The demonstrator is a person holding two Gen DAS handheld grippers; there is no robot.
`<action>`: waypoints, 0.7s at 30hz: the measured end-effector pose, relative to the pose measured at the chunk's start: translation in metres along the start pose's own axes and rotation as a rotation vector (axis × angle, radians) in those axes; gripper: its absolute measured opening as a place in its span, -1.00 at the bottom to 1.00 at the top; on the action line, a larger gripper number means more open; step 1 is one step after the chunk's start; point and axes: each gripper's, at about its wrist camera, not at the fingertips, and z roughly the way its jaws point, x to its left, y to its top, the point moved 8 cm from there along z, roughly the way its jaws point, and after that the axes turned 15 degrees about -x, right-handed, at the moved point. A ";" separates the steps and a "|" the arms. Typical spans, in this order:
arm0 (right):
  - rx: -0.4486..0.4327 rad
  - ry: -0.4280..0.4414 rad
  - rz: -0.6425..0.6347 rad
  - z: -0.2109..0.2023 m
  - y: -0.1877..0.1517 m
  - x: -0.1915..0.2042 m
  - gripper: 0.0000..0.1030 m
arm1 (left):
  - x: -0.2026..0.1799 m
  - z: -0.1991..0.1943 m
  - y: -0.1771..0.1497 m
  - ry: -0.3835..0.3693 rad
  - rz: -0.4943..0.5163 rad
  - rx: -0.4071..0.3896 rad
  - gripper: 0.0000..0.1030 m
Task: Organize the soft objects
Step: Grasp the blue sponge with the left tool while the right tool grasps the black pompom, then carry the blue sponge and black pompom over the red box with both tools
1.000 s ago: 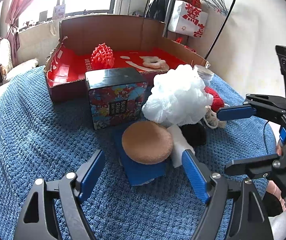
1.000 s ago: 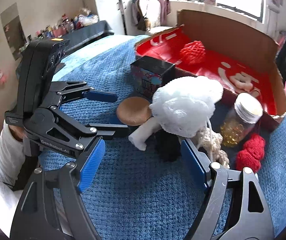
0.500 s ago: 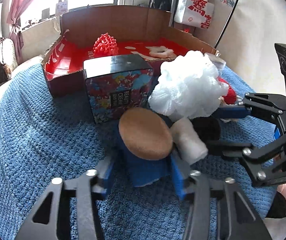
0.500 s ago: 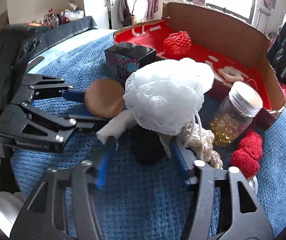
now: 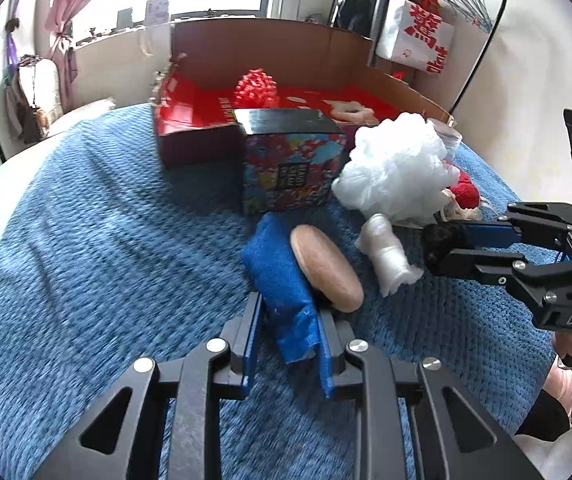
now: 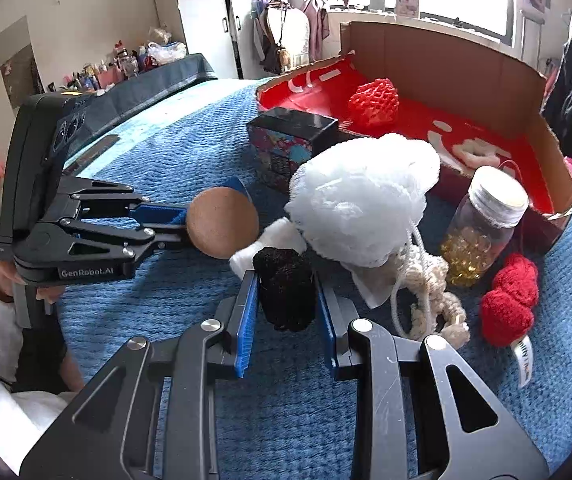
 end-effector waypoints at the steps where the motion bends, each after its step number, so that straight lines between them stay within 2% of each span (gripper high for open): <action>1: 0.000 0.003 0.000 -0.001 0.000 0.002 -0.49 | 0.000 -0.003 0.000 0.000 -0.002 -0.004 -0.50; 9: 0.016 0.014 0.018 -0.018 -0.011 -0.001 -0.49 | -0.016 -0.026 0.003 -0.014 0.013 -0.012 -0.50; 15: 0.023 -0.005 0.035 -0.036 -0.018 -0.021 -0.49 | -0.047 -0.035 0.008 -0.058 0.024 -0.023 -0.50; 21: 0.007 -0.029 0.040 -0.055 -0.021 -0.043 -0.49 | -0.088 -0.031 0.022 -0.136 0.048 -0.036 -0.50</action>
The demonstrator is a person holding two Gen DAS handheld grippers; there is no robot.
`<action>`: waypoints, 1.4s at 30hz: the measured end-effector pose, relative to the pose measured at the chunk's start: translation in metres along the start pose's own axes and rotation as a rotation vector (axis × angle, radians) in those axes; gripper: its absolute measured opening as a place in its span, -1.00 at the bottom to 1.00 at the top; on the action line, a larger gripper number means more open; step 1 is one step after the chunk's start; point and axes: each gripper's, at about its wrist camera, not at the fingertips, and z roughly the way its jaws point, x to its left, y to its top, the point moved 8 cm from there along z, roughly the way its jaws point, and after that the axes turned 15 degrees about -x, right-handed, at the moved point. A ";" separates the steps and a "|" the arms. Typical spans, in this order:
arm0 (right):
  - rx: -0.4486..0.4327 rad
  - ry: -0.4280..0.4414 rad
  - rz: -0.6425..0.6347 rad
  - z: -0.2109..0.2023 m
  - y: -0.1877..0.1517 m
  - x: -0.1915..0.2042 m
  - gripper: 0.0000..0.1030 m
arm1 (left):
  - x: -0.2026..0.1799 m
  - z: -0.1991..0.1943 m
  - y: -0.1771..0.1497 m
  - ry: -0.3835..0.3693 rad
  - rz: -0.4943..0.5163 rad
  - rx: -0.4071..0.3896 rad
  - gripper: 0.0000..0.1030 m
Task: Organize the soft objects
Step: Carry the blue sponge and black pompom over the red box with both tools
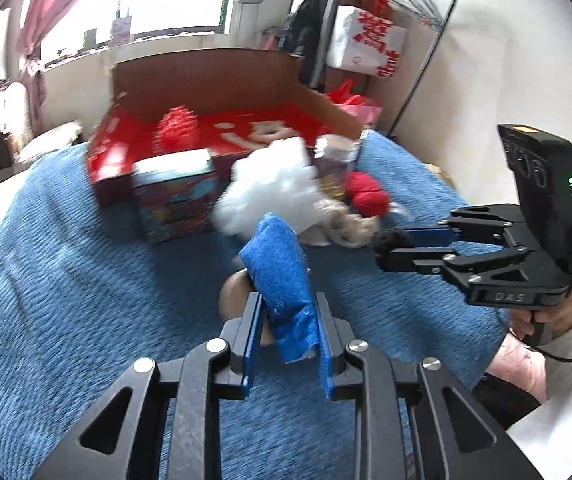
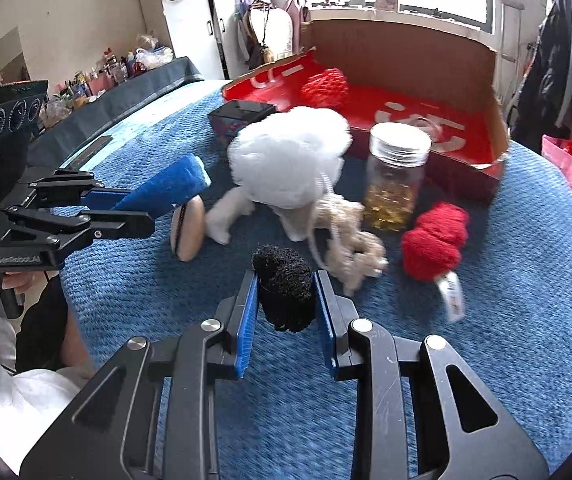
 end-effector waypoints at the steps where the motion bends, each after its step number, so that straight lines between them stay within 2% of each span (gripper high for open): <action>1: -0.001 -0.004 0.002 -0.003 0.000 -0.004 -0.49 | -0.006 0.004 0.002 -0.011 0.007 0.003 -0.50; 5: -0.007 -0.032 0.007 -0.014 -0.002 -0.021 -0.49 | -0.036 0.021 0.013 -0.063 0.050 0.012 -0.50; 12: 0.001 -0.087 0.007 -0.026 -0.002 -0.051 -0.49 | -0.059 0.048 0.037 -0.075 0.121 0.009 -0.50; 26: 0.038 -0.154 -0.027 -0.023 0.013 -0.103 -0.49 | -0.040 0.087 0.096 0.007 0.250 0.050 -0.50; 36: 0.042 -0.179 -0.133 -0.001 0.049 -0.120 -0.49 | -0.017 0.127 0.119 -0.014 0.274 0.147 -0.50; 42: 0.055 -0.175 -0.179 0.024 0.074 -0.129 -0.49 | -0.009 0.152 0.124 -0.051 0.282 0.208 -0.50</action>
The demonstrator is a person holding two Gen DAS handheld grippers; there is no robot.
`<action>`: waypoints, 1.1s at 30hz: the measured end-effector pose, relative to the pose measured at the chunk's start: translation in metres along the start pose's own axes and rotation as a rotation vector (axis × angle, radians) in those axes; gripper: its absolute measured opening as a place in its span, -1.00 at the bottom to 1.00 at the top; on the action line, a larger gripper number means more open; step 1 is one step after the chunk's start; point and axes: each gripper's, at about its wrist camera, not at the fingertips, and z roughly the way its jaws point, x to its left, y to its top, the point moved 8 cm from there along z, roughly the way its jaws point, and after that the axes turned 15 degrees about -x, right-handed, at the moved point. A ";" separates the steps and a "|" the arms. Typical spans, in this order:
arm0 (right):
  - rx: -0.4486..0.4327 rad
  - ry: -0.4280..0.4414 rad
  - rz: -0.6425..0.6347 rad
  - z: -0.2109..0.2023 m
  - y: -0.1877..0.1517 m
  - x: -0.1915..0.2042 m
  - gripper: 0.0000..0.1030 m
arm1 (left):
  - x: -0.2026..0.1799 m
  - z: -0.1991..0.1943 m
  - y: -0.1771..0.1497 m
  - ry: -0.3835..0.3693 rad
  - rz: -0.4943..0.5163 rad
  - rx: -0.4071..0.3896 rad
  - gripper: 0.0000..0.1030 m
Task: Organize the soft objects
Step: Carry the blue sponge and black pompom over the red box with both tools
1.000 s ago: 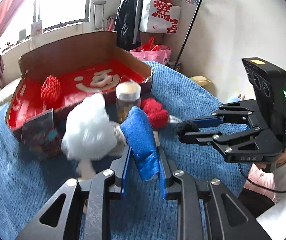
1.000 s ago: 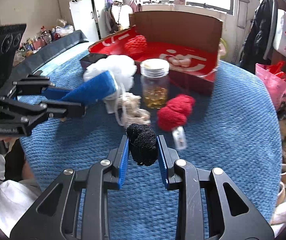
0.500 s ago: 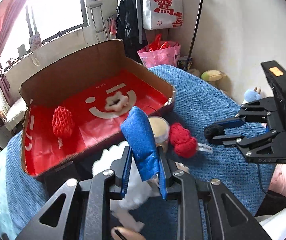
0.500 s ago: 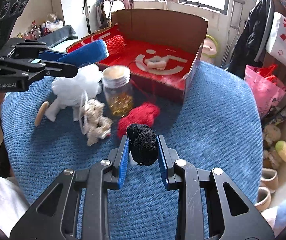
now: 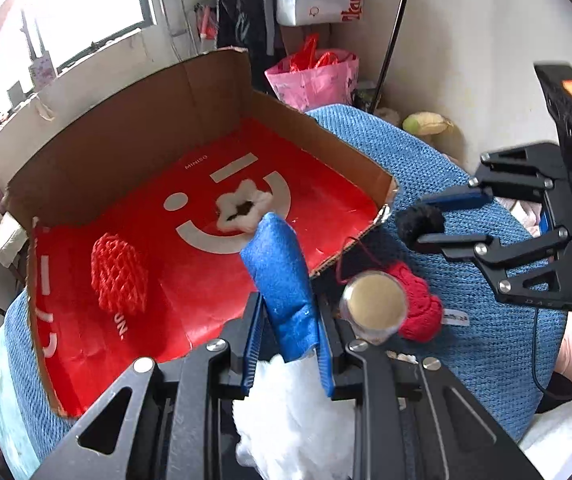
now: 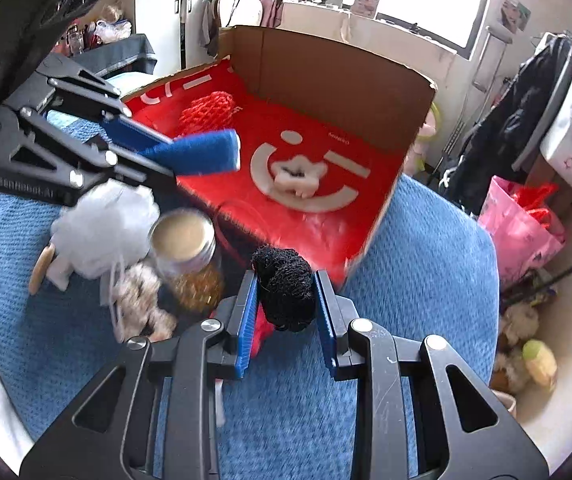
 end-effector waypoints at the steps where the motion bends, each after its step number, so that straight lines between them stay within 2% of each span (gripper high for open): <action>1: 0.001 0.001 -0.004 0.004 0.004 -0.002 -0.49 | 0.003 0.005 0.001 -0.005 0.002 0.011 -0.50; 8: 0.061 0.039 -0.033 0.048 0.030 -0.008 -0.49 | 0.020 0.034 0.007 -0.014 0.023 0.078 -0.50; 19: 0.276 0.052 -0.116 0.122 0.025 -0.013 -0.49 | 0.057 0.083 -0.001 0.035 0.030 0.193 -0.50; 24: 0.337 0.039 -0.145 0.133 0.023 -0.018 -0.49 | 0.064 0.095 -0.004 0.017 -0.001 0.220 -0.49; 28: 0.356 0.062 -0.150 0.133 0.023 -0.016 -0.49 | 0.066 0.097 -0.003 0.016 -0.010 0.220 -0.47; 33: 0.376 0.068 -0.215 0.135 0.018 -0.008 -0.49 | 0.069 0.102 -0.007 0.009 -0.027 0.237 -0.43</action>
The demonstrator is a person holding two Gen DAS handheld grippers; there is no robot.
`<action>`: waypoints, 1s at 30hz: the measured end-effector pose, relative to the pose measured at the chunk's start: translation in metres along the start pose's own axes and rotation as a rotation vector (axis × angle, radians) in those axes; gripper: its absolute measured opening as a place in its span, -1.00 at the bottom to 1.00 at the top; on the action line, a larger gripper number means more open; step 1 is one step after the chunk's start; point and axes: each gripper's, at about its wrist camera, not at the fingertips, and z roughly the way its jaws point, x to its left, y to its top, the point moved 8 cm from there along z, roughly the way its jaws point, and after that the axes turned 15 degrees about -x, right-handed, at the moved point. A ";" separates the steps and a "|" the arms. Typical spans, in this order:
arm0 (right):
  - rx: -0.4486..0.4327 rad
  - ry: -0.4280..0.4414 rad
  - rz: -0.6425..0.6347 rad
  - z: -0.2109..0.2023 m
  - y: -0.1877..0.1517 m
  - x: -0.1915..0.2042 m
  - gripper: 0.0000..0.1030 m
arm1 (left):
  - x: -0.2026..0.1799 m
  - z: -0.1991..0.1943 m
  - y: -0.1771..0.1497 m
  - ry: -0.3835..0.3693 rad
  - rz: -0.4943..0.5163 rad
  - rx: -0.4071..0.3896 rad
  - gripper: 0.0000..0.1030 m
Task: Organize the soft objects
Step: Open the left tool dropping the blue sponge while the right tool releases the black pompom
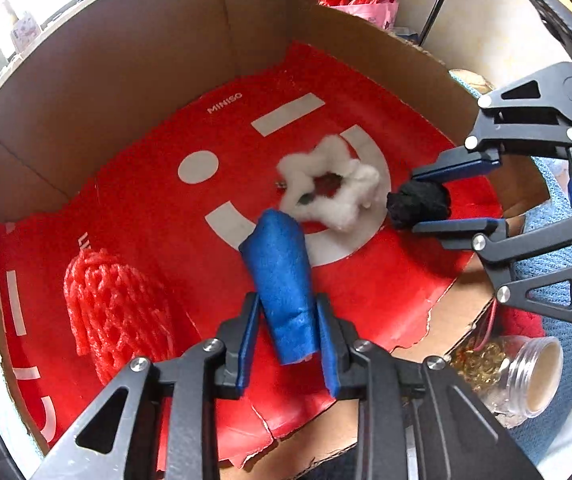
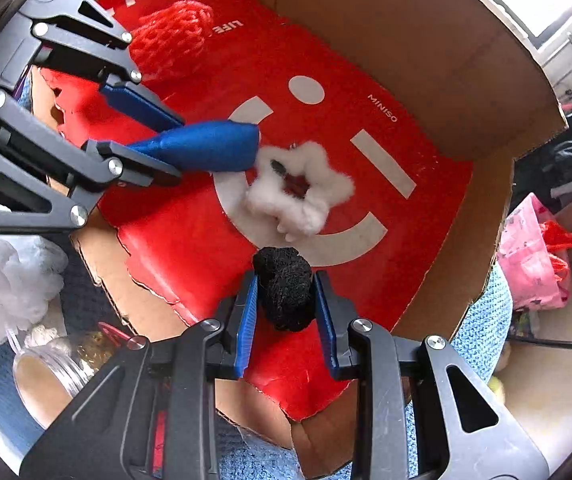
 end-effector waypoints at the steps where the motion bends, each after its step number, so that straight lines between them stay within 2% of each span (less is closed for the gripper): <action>1: 0.001 -0.002 -0.005 0.000 0.000 0.001 -0.49 | 0.001 0.002 0.000 -0.002 -0.002 0.001 -0.43; 4: 0.002 0.004 -0.002 0.000 0.000 0.000 -0.49 | 0.002 0.005 0.000 -0.001 -0.002 0.004 -0.42; 8: 0.006 0.008 0.002 0.000 0.000 -0.001 -0.48 | 0.002 0.006 -0.001 -0.009 -0.002 0.001 -0.19; 20: 0.013 0.013 0.017 0.002 0.001 -0.004 -0.45 | 0.004 -0.004 -0.003 -0.002 -0.012 -0.039 0.20; 30: 0.010 0.009 0.040 -0.001 0.002 -0.008 -0.42 | 0.006 -0.026 -0.004 0.011 -0.010 -0.077 0.34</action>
